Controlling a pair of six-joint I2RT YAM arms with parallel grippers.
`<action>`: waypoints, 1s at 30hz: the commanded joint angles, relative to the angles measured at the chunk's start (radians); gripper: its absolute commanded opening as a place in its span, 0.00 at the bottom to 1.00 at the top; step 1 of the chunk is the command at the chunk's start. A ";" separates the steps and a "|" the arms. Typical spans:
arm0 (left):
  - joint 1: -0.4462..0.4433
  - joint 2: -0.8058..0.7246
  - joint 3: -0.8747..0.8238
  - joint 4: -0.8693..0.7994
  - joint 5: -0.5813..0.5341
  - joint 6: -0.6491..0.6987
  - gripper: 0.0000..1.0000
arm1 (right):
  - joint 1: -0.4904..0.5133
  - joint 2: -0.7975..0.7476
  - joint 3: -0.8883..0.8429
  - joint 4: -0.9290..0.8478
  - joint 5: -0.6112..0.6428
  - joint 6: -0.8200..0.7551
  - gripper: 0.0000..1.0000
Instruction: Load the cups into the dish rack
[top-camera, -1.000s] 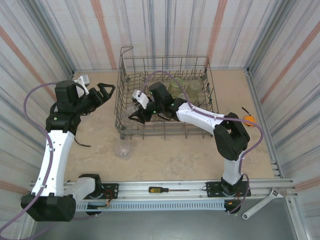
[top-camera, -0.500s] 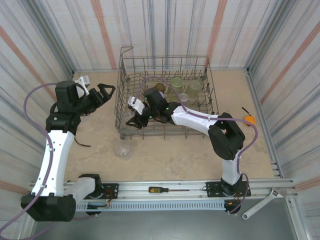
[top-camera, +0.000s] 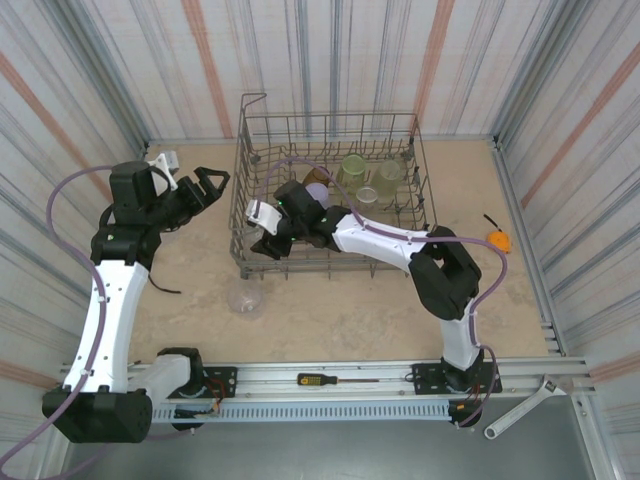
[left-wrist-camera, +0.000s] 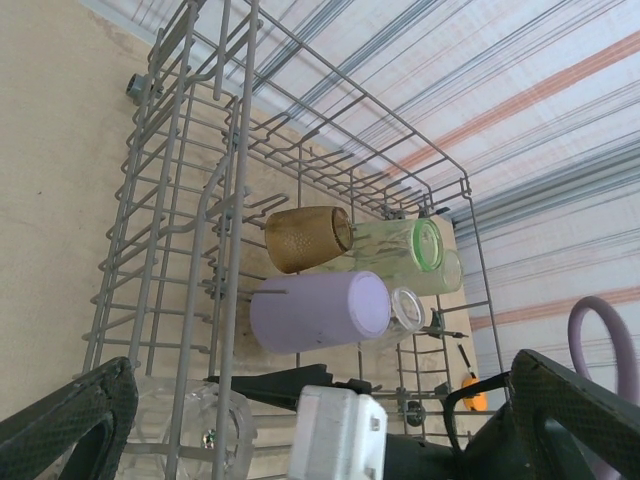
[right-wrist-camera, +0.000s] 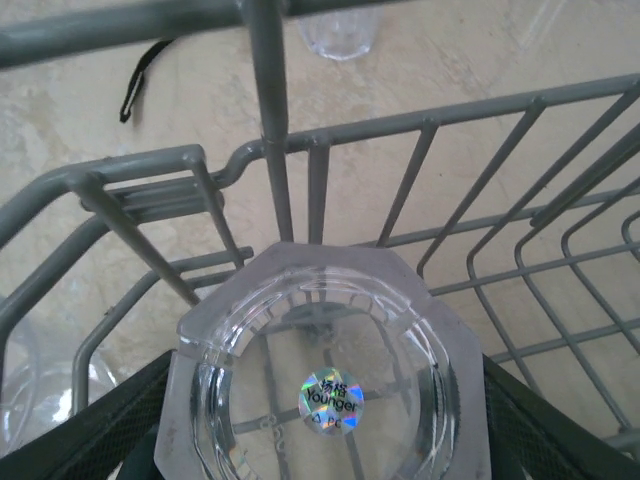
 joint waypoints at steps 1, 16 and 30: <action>0.010 -0.025 0.013 -0.026 0.008 0.028 0.99 | 0.028 0.037 0.025 -0.109 0.081 -0.079 0.48; 0.015 -0.032 0.004 -0.025 0.015 0.027 0.99 | 0.041 0.038 0.047 -0.156 0.061 -0.051 0.69; 0.019 -0.042 0.009 -0.025 0.019 0.028 0.99 | 0.039 -0.009 0.086 -0.102 0.068 0.126 0.92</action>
